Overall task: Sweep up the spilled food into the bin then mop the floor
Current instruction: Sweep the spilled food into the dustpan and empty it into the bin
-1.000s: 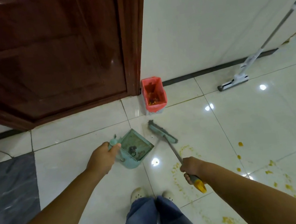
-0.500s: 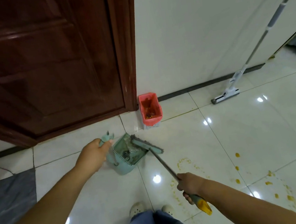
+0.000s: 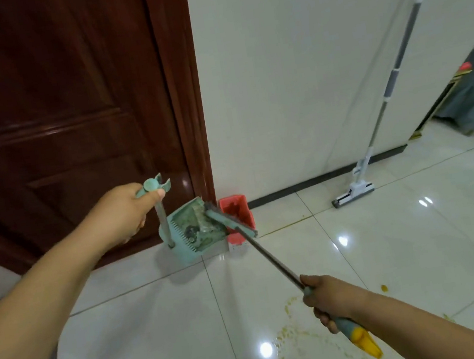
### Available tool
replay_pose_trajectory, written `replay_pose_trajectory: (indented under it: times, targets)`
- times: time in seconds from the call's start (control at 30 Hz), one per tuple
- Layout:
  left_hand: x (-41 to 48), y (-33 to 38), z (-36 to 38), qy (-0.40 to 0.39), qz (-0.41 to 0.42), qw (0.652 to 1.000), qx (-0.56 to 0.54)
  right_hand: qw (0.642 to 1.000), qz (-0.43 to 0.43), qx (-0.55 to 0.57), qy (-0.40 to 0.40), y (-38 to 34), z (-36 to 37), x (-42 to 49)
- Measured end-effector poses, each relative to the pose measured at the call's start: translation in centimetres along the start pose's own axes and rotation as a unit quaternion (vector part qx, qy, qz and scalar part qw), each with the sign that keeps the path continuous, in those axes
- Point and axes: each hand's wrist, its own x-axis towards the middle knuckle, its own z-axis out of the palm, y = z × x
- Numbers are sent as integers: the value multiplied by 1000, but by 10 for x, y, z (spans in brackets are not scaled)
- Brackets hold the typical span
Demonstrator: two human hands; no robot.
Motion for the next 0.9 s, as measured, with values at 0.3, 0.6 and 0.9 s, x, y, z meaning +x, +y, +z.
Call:
replay_pose_trajectory:
  times: [0.3, 0.6, 0.9]
  targets:
    - [20, 52, 62, -13, 66, 990, 125, 998, -23, -37, 52, -22, -32, 13]
    - [45, 52, 118, -67, 94, 955, 273, 991, -6, -104, 79, -22, -51, 58]
    - [42, 45, 134, -68, 93, 939, 325, 995, -10, -64, 75, -2, -66, 62]
